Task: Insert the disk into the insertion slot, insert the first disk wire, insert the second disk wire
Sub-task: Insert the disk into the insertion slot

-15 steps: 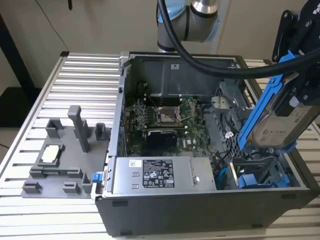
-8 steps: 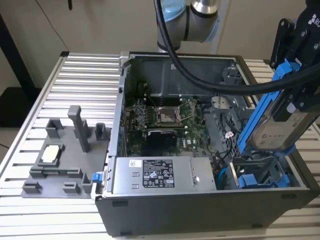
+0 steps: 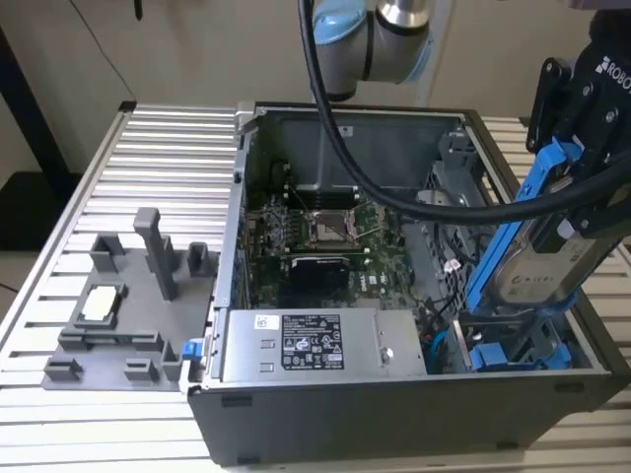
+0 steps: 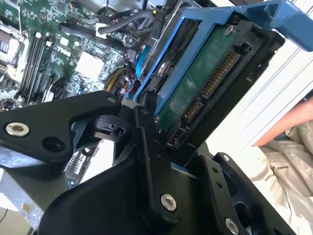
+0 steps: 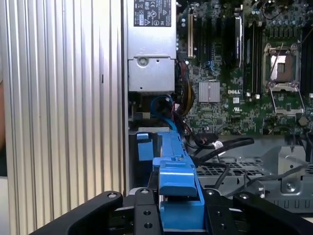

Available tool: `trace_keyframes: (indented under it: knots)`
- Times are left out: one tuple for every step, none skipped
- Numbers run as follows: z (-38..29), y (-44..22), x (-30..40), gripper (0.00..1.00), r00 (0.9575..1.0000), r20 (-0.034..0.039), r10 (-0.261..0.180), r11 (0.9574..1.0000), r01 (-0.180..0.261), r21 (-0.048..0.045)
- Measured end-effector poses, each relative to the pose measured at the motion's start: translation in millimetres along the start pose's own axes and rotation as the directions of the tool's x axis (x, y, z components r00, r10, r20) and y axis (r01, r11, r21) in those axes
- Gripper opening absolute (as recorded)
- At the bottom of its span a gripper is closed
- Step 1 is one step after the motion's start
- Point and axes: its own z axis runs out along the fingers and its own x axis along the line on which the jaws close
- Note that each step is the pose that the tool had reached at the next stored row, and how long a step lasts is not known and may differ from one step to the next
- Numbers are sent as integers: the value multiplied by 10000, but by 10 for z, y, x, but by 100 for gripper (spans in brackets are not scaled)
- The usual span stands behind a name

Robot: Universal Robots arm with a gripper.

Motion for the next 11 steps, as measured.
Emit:
trace_keyframes:
  knots:
    - [14, 0, 1, 33, 10000, 0, 0, 10000, 0, 3]
    - [28, 0, 1, 33, 10000, 0, -1, 10000, 1, 7]
    - [43, 0, 2, 33, 10000, 1, -1, 10000, 1, 9]
    - [56, 0, 3, 33, 10000, 1, -2, 10000, 2, 12]
    - [69, -1, 3, 33, 10000, 1, -2, 10000, 2, 15]
    - [82, -1, 3, 33, 10000, 2, -3, 10000, 3, 19]
    - [95, -1, 4, 33, 10000, 1, -3, 10000, 3, 21]
    - [108, -1, 5, 33, 10000, 2, -3, 10000, 3, 22]
    - [119, -1, 5, 33, 10000, 2, -3, 10000, 3, 22]
    - [131, -1, 5, 33, 10000, 1, -3, 10000, 3, 22]
    - [144, -1, 6, 33, 10000, 2, -4, 10000, 4, 22]
